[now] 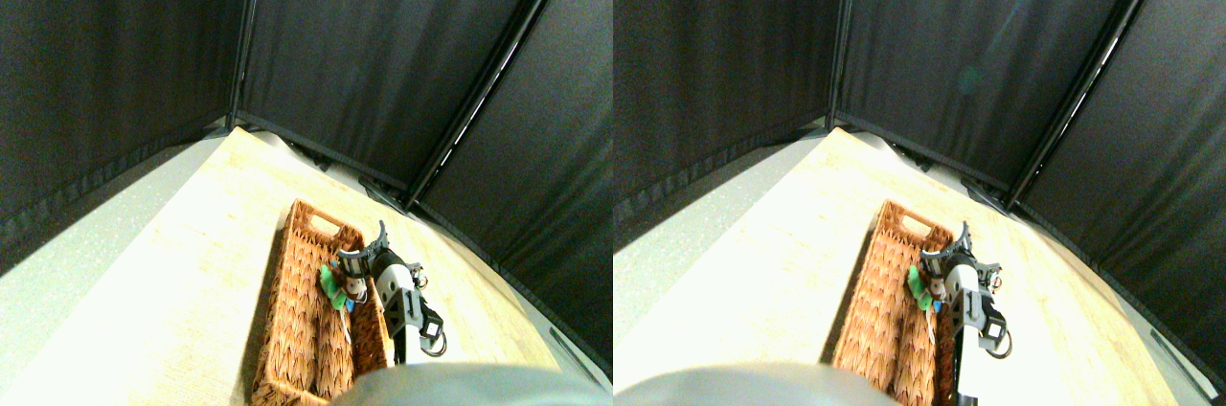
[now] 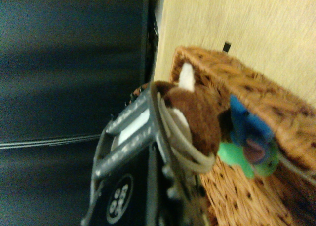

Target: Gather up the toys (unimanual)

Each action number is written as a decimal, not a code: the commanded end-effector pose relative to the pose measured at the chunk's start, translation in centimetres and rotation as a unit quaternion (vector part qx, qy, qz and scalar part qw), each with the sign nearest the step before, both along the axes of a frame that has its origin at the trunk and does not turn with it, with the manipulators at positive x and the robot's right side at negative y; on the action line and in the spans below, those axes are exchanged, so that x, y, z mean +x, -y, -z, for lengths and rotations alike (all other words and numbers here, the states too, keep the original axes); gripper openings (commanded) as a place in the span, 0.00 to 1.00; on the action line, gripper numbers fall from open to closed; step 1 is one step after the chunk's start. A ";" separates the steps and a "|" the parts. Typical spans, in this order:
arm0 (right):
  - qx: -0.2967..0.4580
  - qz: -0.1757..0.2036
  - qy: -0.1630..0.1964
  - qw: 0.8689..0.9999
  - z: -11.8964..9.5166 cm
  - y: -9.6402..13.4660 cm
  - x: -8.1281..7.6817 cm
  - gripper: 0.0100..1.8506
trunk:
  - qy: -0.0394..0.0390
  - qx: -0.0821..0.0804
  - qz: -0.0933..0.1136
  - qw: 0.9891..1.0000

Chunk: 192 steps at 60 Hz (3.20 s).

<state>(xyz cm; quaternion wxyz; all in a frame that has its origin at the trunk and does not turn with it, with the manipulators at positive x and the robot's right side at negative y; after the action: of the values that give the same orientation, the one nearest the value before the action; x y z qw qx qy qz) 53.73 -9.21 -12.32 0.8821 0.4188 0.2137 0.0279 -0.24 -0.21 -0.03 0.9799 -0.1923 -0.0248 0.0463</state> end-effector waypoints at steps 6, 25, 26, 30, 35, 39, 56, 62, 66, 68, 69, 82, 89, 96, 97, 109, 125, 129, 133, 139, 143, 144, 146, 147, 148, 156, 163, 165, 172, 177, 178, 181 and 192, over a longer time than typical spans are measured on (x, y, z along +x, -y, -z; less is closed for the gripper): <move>-0.030 0.030 0.067 0.997 -1.1 1.7 0.8 0.58 | -0.012 -0.004 0.004 1.000; -0.019 0.136 0.141 0.980 -0.8 9.5 0.7 0.43 | -0.018 0.038 0.032 0.999; -0.023 0.134 0.146 0.980 -0.8 10.0 0.7 0.43 | -0.018 0.042 0.033 0.998; -0.051 0.143 0.153 0.976 -0.8 11.4 0.4 0.42 | -0.018 0.051 0.040 0.998; -0.074 0.164 0.162 0.970 -1.1 13.1 0.0 0.42 | -0.018 0.061 0.048 0.997; -0.065 0.169 0.171 0.968 -1.6 14.3 -0.3 0.39 | -0.018 0.068 0.054 0.996; -0.043 0.197 0.175 0.964 -2.6 17.1 -1.1 0.34 | -0.020 0.082 0.070 0.994; -0.048 0.189 0.178 0.965 -2.6 17.7 -1.4 0.34 | -0.021 0.084 0.073 0.994; -0.047 0.182 0.174 0.967 -2.4 17.7 -1.7 0.34 | -0.021 0.084 0.073 0.994; -0.040 0.182 0.165 0.968 -2.2 17.6 -1.9 0.36 | -0.021 0.084 0.073 0.994; -0.030 0.178 0.162 0.970 -1.9 17.5 -2.1 0.35 | -0.022 0.083 0.073 0.994; 0.003 0.190 0.110 0.976 1.4 16.5 -4.3 0.45 | -0.027 0.078 0.070 0.994; 0.088 0.204 0.043 0.974 2.9 16.0 -5.0 0.50 | -0.028 0.076 0.070 0.994; 0.127 0.203 0.000 0.971 4.4 15.5 -5.7 0.51 | -0.028 0.074 0.068 0.995; 0.145 0.200 -0.015 0.969 5.0 15.4 -5.8 0.51 | -0.029 0.070 0.066 0.995; 0.170 0.193 -0.066 0.964 6.4 14.3 -6.6 0.49 | -0.031 0.064 0.061 0.996; 0.194 0.188 -0.109 0.957 7.8 13.4 -5.2 0.45 | -0.029 0.059 0.057 0.996; 0.192 0.182 -0.118 0.957 8.3 13.3 -4.9 0.46 | -0.029 0.055 0.054 0.997; 0.199 0.184 -0.130 0.954 8.7 13.1 -4.6 0.45 | -0.029 0.055 0.054 0.997; 0.201 0.177 -0.136 0.954 9.3 12.7 -4.2 0.42 | -0.030 0.051 0.049 0.997; 0.211 0.180 -0.142 0.950 9.9 12.5 -3.9 0.41 | -0.030 0.051 0.049 0.997; 0.212 0.180 -0.141 0.950 10.0 12.5 -3.9 0.40 | -0.030 0.051 0.049 0.997; 0.213 0.181 -0.140 0.950 10.1 12.4 -3.9 0.40 | -0.030 0.051 0.049 0.997; 0.214 0.184 -0.139 0.949 10.2 12.4 -3.9 0.40 | -0.030 0.051 0.049 0.997; 0.217 0.185 -0.134 0.949 10.4 12.4 -3.9 0.40 | -0.033 0.049 0.040 0.997; 0.219 0.197 -0.117 0.948 11.2 12.4 -3.9 0.40 | -0.034 0.047 0.040 0.998; 0.217 0.195 -0.098 0.951 12.0 12.4 -3.8 0.41 | -0.035 0.050 0.040 0.997; 0.213 0.191 -0.089 0.954 12.2 12.4 -3.7 0.40 | -0.035 0.050 0.040 0.997; 0.208 0.199 -0.071 0.955 12.7 12.4 -3.6 0.42 | -0.035 0.055 0.043 0.997; 0.218 0.204 -0.062 0.952 13.0 12.5 -3.3 0.42 | -0.036 0.056 0.043 0.997; 0.218 0.204 -0.062 0.952 13.0 12.5 -3.3 0.42 | -0.036 0.056 0.043 0.997; 0.220 0.204 -0.058 0.952 13.1 12.5 -3.3 0.42 | -0.036 0.057 0.043 0.997; 0.222 0.253 -0.040 0.941 13.4 12.6 -3.2 0.28 | -0.038 0.059 0.045 0.997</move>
<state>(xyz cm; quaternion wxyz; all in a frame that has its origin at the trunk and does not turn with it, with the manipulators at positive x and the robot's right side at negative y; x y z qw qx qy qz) 50.59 -21.54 -24.75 0.7330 0.6546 0.1311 -0.1306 -0.51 -0.47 -0.40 0.9919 -0.1271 0.0041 0.0022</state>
